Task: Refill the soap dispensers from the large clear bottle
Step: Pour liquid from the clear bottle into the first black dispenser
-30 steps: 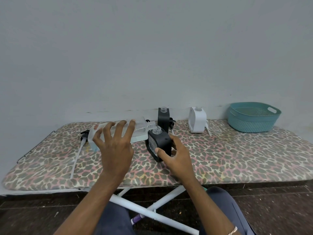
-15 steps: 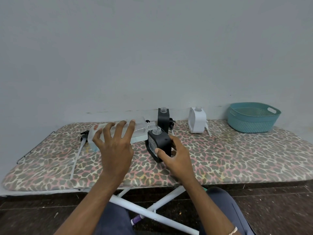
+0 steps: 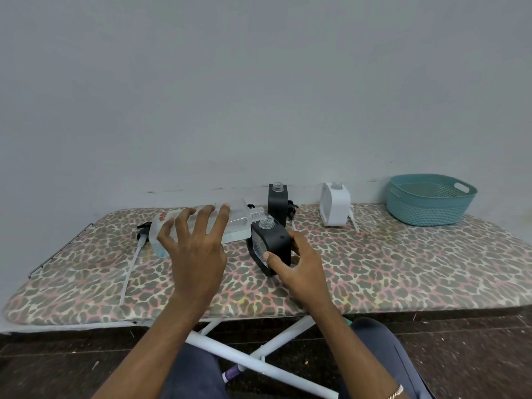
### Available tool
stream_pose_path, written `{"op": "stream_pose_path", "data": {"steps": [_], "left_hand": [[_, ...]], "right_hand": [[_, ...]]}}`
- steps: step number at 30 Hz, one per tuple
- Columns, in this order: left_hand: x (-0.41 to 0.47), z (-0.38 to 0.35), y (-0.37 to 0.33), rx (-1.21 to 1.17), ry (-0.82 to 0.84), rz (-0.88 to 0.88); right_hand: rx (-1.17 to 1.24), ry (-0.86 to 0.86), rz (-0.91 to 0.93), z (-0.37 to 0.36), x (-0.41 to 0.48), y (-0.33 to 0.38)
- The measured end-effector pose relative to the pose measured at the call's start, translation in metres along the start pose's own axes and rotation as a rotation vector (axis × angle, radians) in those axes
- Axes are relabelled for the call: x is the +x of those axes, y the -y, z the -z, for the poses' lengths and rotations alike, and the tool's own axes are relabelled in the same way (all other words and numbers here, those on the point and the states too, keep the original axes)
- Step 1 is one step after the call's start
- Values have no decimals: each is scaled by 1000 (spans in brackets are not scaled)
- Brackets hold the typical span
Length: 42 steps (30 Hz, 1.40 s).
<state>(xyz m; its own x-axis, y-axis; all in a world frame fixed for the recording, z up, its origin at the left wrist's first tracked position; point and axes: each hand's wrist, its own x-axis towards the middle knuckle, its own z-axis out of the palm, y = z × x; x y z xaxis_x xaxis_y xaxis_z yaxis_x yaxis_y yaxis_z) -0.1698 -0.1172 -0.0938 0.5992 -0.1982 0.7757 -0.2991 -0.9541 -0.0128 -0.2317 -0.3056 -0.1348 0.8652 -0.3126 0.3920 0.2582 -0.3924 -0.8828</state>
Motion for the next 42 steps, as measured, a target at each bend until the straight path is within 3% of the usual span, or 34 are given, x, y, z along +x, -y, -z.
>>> {"op": "stream_pose_path", "data": {"steps": [42], "left_hand": [[0,-1,0,5,-30,-5]], "right_hand": [[-6,-3,-5,3,-2,6]]}}
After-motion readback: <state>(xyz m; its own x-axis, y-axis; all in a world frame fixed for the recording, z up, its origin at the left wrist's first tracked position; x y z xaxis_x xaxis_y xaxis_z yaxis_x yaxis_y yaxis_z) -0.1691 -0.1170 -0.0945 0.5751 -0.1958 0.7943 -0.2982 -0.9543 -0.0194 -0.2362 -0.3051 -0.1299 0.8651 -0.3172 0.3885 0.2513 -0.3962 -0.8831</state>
